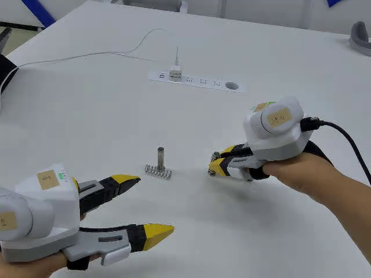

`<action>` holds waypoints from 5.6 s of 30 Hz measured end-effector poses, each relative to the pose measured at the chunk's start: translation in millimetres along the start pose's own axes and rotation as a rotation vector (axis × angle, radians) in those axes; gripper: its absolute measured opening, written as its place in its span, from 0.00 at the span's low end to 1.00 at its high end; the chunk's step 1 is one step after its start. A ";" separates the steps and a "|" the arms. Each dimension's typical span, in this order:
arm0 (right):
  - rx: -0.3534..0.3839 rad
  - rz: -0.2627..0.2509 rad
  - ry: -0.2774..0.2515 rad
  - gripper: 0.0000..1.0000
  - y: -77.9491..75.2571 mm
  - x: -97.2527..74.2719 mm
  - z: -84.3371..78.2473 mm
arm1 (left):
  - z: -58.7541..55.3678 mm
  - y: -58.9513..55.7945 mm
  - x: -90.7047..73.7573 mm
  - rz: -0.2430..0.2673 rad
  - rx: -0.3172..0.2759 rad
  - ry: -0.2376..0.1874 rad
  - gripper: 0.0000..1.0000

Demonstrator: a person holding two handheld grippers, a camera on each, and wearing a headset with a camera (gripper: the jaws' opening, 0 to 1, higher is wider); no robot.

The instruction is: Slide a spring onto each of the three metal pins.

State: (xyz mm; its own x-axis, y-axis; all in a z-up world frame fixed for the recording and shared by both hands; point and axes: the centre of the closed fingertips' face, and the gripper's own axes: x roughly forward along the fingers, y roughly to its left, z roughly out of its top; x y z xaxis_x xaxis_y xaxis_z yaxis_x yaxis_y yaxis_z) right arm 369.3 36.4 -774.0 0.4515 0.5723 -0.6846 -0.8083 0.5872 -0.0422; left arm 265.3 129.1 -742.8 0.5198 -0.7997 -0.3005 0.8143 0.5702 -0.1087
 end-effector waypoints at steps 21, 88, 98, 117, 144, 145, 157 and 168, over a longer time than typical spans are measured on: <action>-0.009 -0.031 -0.008 0.16 9.0 -17.7 -6.9 | 3.0 0.0 1.9 -0.005 0.005 -0.007 0.66; -0.152 0.192 0.032 0.18 72.1 62.3 29.4 | -4.0 7.9 -8.1 0.038 -0.007 0.011 0.64; -0.138 0.197 0.041 0.14 72.0 65.7 25.9 | -4.7 9.9 -10.3 0.045 -0.009 0.012 0.64; -0.137 0.229 0.073 0.12 80.8 44.2 15.6 | -3.5 7.4 -7.5 0.034 0.007 0.020 0.62; -0.281 0.297 0.082 0.12 108.6 -19.4 14.4 | 2.2 -2.8 -1.8 -0.007 0.061 0.023 0.53; -0.287 0.301 0.083 0.12 110.4 -21.2 14.3 | 2.1 -3.2 -1.5 -0.010 0.065 0.023 0.53; -0.342 0.363 0.106 0.12 125.4 -31.2 10.0 | -1.2 -15.9 2.6 -0.058 0.108 0.039 0.43; -0.385 0.417 0.129 0.12 135.8 -36.3 6.0 | -3.5 -22.7 3.9 -0.087 0.178 0.050 0.28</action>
State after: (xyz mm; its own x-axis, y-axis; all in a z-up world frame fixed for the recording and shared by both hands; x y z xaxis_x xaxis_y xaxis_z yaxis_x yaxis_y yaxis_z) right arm 245.4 98.8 -750.5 0.0348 0.6218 -0.7824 -0.9980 0.0624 0.0053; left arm 247.9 113.7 -744.8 0.4358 -0.8316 -0.3442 0.8906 0.4537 0.0315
